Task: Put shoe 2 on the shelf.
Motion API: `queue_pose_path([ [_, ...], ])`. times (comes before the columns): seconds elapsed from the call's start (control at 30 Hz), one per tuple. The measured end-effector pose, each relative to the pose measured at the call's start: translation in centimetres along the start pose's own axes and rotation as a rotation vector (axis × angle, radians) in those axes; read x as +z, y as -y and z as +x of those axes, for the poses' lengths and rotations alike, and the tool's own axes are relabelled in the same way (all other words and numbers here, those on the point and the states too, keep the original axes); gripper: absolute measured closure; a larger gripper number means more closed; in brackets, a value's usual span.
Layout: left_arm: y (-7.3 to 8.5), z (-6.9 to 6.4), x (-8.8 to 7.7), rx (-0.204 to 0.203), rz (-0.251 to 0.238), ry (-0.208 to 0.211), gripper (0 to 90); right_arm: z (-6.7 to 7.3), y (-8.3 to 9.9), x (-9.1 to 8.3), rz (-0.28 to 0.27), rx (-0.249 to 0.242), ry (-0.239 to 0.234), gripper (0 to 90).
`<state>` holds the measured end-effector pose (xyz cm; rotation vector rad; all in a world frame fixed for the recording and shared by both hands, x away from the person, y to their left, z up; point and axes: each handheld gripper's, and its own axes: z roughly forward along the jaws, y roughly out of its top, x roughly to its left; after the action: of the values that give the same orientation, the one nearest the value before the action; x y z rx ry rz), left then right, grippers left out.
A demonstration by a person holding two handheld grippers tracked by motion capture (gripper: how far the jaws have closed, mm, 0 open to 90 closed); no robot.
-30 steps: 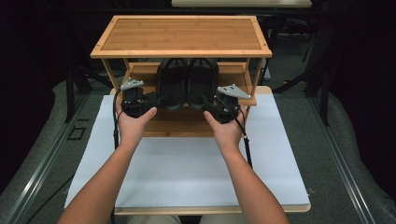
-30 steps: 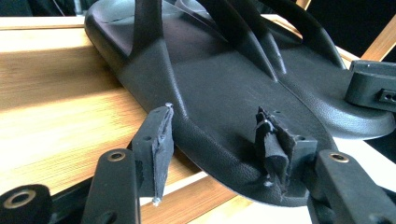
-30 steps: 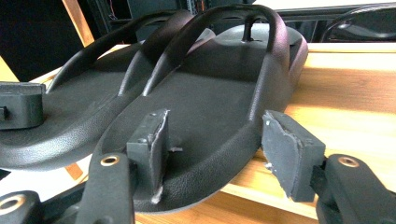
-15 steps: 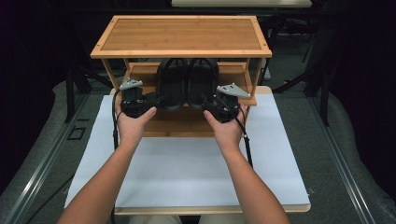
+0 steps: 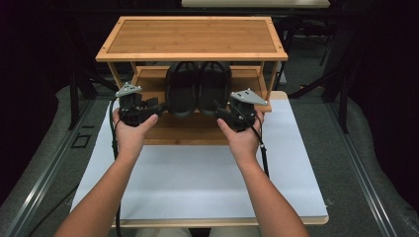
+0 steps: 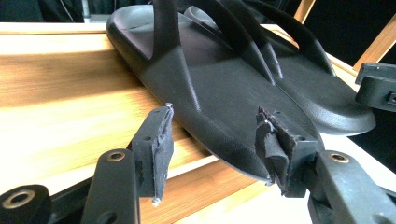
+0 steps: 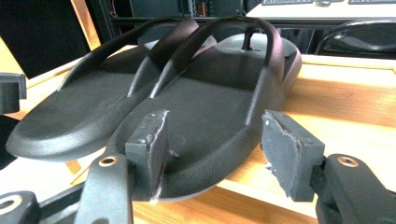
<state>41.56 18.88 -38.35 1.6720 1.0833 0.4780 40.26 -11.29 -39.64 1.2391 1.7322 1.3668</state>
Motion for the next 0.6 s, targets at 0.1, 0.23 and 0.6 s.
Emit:
queue_pose_path([
  [0.1,-0.1,0.0,-0.5,0.001,-0.004,-0.002,46.4,-0.1,-0.1,-0.3,-0.003,-0.001,-0.001,41.2],
  [0.23,-0.1,0.1,-1.0,0.009,-0.009,0.002,46.4,-0.2,-0.2,-0.8,0.0,-0.008,0.0,41.2],
  [0.6,0.6,0.3,-2.3,0.044,-0.003,0.014,46.4,-0.6,0.3,-2.8,-0.006,-0.031,-0.025,41.2],
])
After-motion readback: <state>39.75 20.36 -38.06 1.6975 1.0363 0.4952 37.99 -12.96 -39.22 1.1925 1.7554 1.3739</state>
